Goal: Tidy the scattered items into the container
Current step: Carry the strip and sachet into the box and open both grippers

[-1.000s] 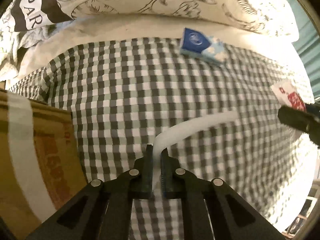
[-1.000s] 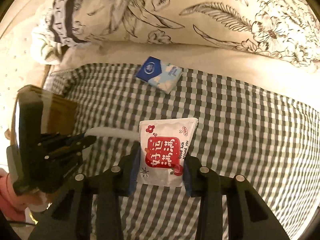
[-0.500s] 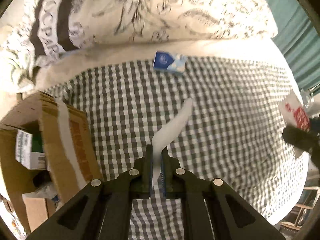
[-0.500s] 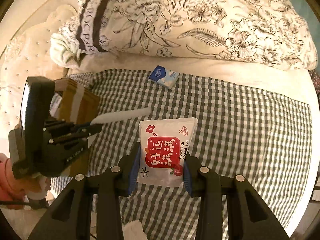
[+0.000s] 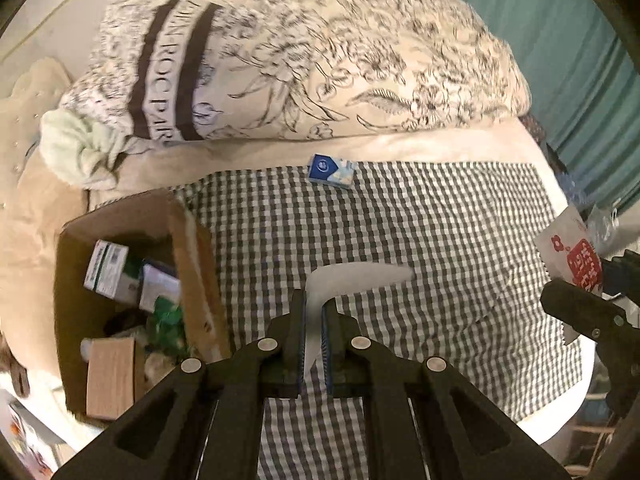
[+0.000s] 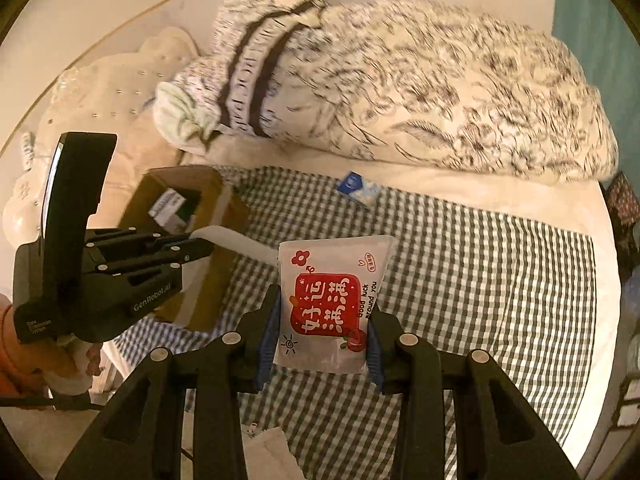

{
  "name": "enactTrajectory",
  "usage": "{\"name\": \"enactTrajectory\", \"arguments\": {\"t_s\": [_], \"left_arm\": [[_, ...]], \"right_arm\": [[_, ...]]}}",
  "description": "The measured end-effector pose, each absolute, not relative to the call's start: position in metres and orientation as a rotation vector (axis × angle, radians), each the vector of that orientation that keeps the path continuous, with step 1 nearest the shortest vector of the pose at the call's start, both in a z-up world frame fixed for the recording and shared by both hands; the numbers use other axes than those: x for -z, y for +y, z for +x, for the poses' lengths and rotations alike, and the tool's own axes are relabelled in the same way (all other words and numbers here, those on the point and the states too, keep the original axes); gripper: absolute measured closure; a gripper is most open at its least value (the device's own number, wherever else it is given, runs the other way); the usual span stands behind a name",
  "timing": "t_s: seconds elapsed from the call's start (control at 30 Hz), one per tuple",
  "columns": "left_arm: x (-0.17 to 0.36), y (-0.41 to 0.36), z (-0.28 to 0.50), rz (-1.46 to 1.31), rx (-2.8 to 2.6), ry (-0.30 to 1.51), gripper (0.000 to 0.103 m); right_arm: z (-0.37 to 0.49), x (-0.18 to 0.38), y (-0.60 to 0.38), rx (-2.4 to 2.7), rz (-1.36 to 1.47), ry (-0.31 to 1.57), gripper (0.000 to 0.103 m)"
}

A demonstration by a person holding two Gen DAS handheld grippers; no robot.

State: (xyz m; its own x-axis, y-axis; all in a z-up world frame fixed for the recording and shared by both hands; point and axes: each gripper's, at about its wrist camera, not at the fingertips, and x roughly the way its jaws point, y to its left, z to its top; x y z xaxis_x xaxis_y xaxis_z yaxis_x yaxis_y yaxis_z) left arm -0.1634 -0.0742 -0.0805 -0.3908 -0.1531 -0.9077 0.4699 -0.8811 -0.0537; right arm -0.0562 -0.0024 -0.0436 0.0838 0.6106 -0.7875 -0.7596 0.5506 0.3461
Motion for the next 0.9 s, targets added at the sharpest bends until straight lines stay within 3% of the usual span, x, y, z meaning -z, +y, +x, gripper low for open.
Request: {"name": "enactTrajectory", "arguments": {"t_s": [0.43, 0.9], "left_arm": [[0.047, -0.121, -0.077, 1.271, 2.196, 0.481, 0.097], [0.089, -0.216, -0.023, 1.294, 2.034, 0.598, 0.097]], "right_arm": [[-0.124, 0.017, 0.047, -1.221, -0.230, 1.019, 0.066], [-0.169, 0.029, 0.178, -1.381, -0.347, 1.058, 0.066]]}}
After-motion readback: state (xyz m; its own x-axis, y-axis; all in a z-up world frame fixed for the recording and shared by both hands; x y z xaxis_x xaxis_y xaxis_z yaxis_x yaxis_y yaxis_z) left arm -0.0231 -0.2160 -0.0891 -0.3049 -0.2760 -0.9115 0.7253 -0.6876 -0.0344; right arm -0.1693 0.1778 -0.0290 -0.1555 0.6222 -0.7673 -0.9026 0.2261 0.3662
